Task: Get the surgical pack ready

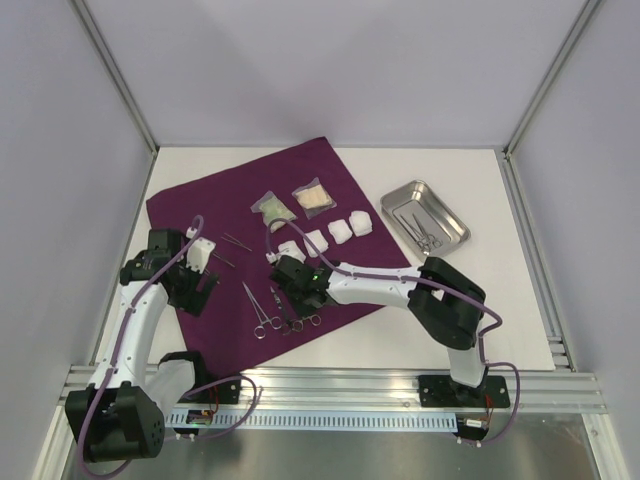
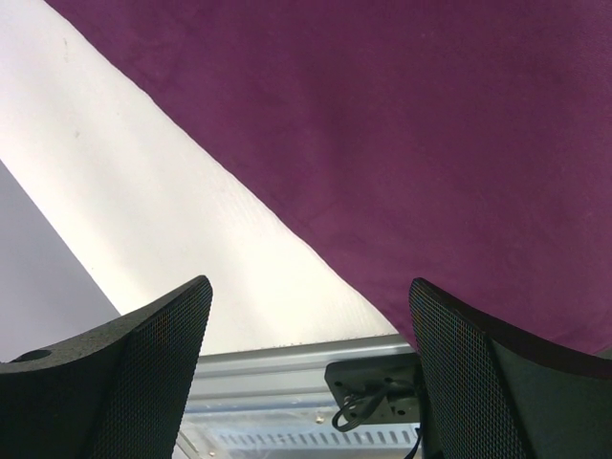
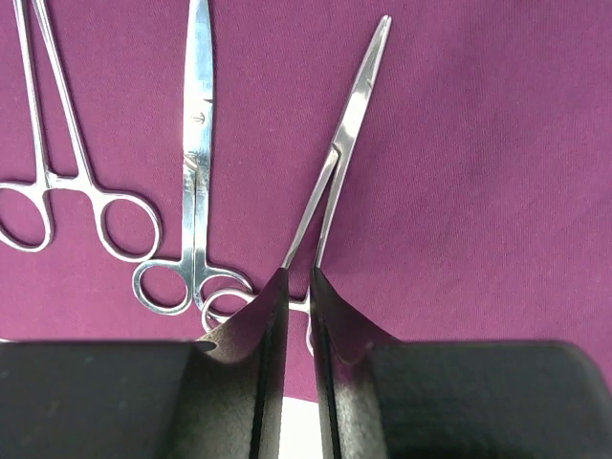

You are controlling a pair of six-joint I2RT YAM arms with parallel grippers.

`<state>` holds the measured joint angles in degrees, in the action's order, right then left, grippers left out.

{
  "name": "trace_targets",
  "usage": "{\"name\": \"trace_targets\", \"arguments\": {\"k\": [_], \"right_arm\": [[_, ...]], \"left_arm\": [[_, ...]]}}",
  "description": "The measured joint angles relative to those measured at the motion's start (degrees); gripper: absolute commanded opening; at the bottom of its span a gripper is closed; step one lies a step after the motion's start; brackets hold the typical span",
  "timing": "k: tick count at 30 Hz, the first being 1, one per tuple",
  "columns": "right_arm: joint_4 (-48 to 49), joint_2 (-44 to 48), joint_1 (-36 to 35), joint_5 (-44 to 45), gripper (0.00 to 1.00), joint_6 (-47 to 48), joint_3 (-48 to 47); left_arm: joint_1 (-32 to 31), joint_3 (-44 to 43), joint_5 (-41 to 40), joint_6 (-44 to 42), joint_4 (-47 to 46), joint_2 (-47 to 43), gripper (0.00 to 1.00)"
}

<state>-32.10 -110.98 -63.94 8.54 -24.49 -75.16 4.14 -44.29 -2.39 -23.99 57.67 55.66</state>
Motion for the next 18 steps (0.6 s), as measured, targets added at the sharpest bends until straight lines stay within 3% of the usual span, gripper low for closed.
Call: {"name": "trace_targets", "arguments": {"k": [18], "right_arm": [[-1.6,-2.1,0.0,3.0,0.10,-0.2,-1.7]], "left_arm": [[0.0,0.0,1.0,0.0,-0.1,0.0,0.93]]}}
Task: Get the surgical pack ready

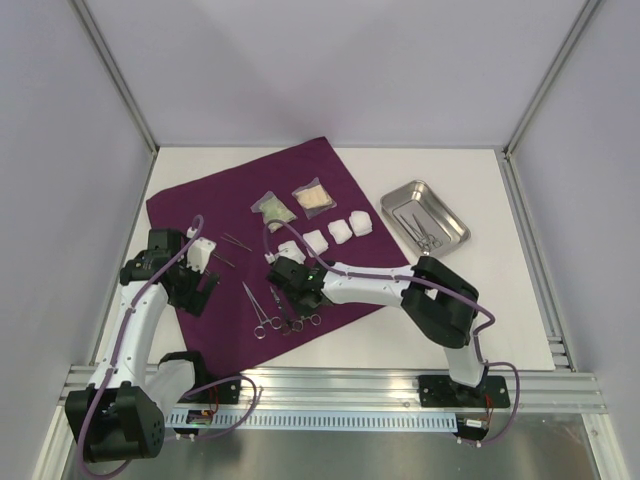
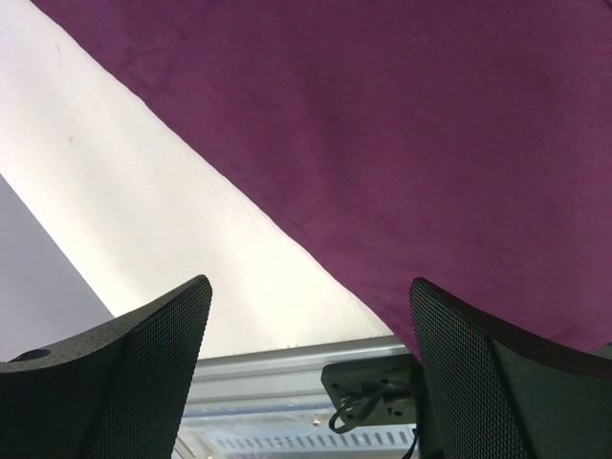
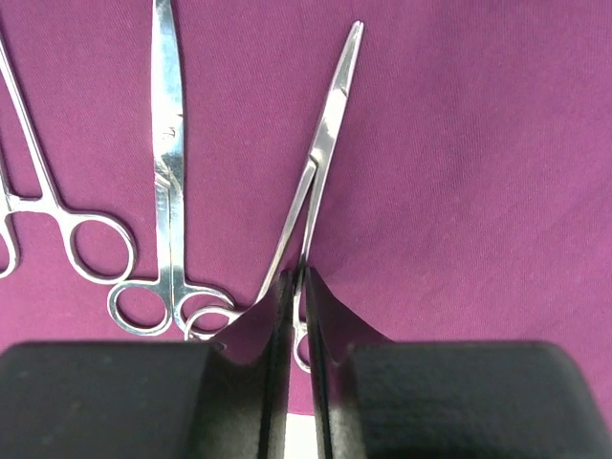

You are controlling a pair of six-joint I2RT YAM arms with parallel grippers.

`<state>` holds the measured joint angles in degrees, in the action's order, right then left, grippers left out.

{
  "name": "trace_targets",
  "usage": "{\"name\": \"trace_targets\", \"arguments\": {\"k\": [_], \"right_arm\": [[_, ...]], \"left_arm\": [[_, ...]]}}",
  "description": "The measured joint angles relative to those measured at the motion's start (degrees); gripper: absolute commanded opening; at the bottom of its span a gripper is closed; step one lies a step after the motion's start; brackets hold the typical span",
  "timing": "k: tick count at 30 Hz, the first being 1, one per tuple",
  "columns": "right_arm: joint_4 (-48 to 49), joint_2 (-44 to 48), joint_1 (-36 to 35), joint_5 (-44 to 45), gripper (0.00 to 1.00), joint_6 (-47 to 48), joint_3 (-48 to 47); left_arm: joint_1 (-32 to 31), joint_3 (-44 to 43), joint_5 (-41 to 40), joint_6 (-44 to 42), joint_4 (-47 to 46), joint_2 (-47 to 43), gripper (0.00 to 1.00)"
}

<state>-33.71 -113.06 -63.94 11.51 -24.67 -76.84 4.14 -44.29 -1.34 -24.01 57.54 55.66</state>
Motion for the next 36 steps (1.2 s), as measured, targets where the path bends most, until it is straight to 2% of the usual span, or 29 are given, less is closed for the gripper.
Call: {"name": "trace_targets", "arguments": {"k": [1,2,14,25,30,36], "right_arm": [[-0.3,-0.3,0.0,0.1,0.08,0.0,-0.4],[-0.4,-0.4,0.0,0.2,0.01,0.0,-0.6],[0.4,0.7,0.0,1.1,0.00,0.8,0.2],[3.2,12.0,2.9,1.9,0.00,5.9,2.1],[4.0,17.6,14.3,0.0,0.00,15.6,2.6],[5.5,21.2,38.8,-8.0,0.01,33.1,2.6]], "left_arm": [[0.0,0.0,0.0,0.0,0.0,0.0,0.93],[0.0,0.0,0.0,0.0,0.0,0.0,0.93],[0.0,-0.7,0.1,-0.4,0.2,0.0,0.93],[0.0,-1.6,0.4,-0.5,0.7,0.0,0.93],[0.0,-3.7,0.9,-0.6,1.7,0.0,0.93],[0.0,-8.6,3.0,-0.7,3.0,1.4,0.93]]}}
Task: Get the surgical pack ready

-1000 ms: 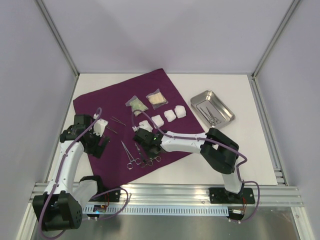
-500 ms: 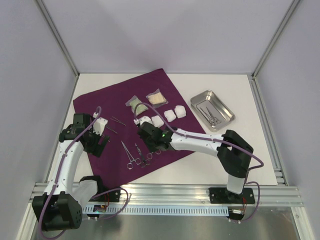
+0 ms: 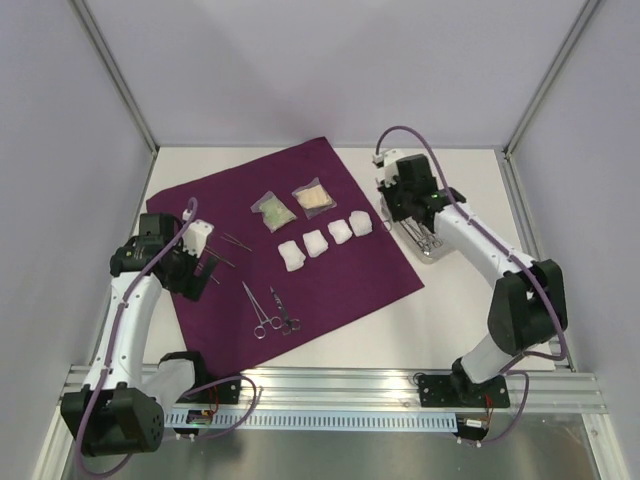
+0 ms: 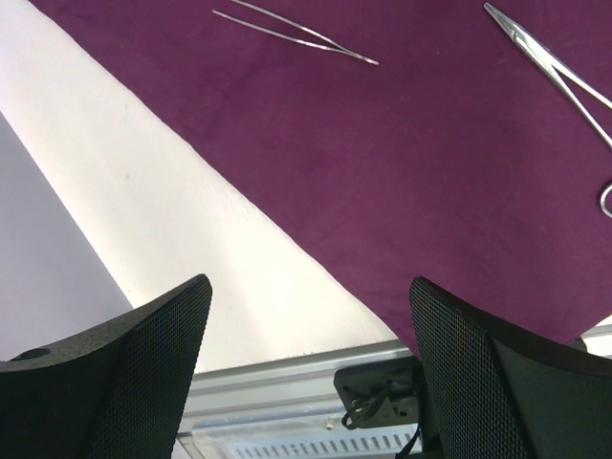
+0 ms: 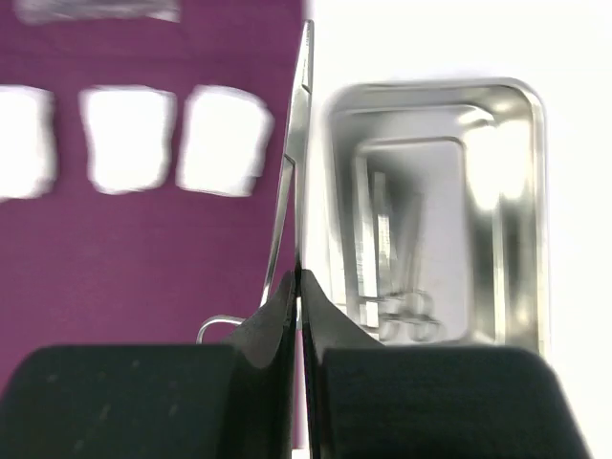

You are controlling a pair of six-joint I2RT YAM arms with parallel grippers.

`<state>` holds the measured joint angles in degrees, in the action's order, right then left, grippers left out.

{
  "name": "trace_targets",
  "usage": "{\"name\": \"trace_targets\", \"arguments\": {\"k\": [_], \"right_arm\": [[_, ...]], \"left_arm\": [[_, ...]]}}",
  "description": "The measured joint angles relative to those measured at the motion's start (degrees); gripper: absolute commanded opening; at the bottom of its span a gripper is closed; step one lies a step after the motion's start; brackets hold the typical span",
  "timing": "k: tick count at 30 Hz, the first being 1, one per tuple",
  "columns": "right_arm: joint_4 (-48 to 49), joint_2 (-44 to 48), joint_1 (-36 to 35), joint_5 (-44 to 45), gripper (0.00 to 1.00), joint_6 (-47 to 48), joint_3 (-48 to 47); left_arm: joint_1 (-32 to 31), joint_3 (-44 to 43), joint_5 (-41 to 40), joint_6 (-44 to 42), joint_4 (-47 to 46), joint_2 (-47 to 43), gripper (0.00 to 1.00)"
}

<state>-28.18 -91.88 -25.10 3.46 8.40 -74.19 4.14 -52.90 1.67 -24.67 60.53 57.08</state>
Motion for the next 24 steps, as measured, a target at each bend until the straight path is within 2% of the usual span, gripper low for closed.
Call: {"name": "trace_targets", "arguments": {"k": [5,10,16,24], "right_arm": [[-1.2,-0.7,12.4,-6.4,0.01,10.0,-0.2],[-1.6,-6.5,19.5,-8.0,0.00,15.5,-0.8],[-3.3,-14.0,22.3,-7.8,0.00,19.3,-0.9],[-3.7,-18.0,22.9,-7.4,0.01,21.0,-1.9]], "left_arm": [[0.0,-3.1,0.8,0.0,0.1,3.0,0.93],[0.0,-5.0,1.1,0.0,-0.1,6.4,0.93],[0.0,-5.1,1.3,0.1,-0.4,9.2,0.93],[0.0,-5.2,1.3,0.1,-0.8,10.3,0.93]]}}
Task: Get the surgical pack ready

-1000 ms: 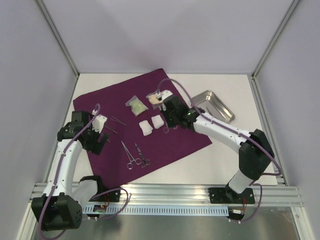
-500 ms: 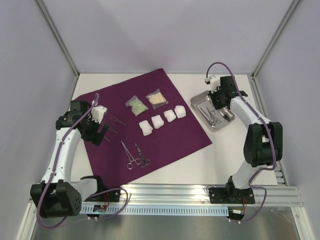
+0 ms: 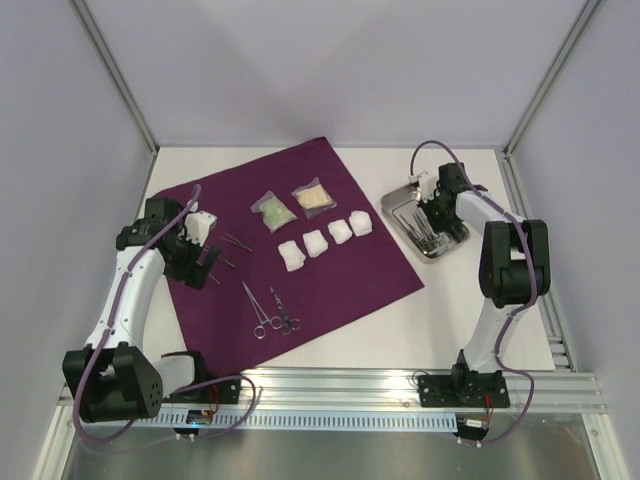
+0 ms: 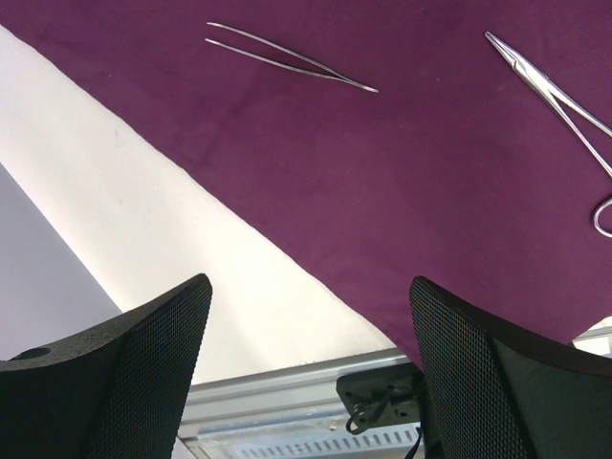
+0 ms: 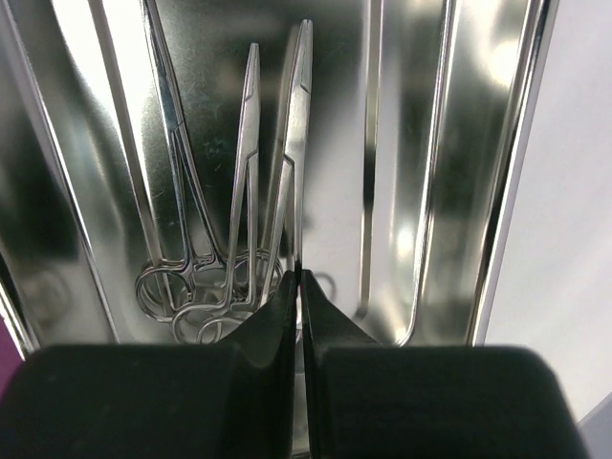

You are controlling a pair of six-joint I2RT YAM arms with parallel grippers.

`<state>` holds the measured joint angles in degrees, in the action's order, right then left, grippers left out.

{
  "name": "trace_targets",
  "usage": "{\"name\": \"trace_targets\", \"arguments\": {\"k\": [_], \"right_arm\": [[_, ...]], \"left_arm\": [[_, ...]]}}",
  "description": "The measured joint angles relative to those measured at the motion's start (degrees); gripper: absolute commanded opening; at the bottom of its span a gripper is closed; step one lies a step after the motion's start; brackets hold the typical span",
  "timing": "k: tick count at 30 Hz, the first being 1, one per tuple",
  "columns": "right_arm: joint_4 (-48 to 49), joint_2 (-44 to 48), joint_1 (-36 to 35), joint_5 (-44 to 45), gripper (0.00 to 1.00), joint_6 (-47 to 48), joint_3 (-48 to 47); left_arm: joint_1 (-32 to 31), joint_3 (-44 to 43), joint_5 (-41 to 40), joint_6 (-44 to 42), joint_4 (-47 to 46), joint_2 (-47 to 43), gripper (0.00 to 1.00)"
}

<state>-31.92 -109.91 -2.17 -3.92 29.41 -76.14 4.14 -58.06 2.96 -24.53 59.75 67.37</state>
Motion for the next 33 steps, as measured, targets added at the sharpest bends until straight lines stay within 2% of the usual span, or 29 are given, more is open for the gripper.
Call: {"name": "trace_targets", "arguments": {"k": [9,15,23,28,32,33], "right_arm": [[0.1,-1.6,0.0,1.5,0.02,0.5,-0.4],[0.0,-2.4,0.0,2.3,0.21,0.5,-1.2],[-2.3,-1.7,-0.7,4.2,0.28,-0.7,-3.8],[-6.2,2.1,-3.3,9.5,0.32,-5.1,-9.9],[-8.4,9.5,-8.5,14.5,0.33,-13.6,-12.4],[-8.9,11.9,-10.8,16.1,0.36,-16.3,-12.3]], "left_arm": [[0.0,-0.7,0.0,0.1,-0.2,0.2,0.93],[0.0,-0.7,0.0,0.2,-0.4,0.2,0.93],[0.0,-0.7,0.0,0.1,-0.4,0.1,0.93],[0.0,-0.7,-0.1,0.2,-0.3,-0.6,0.93],[0.0,-0.7,-0.5,0.3,0.1,-2.8,0.93],[0.0,-0.6,-0.6,0.4,0.3,-3.5,0.93]]}}
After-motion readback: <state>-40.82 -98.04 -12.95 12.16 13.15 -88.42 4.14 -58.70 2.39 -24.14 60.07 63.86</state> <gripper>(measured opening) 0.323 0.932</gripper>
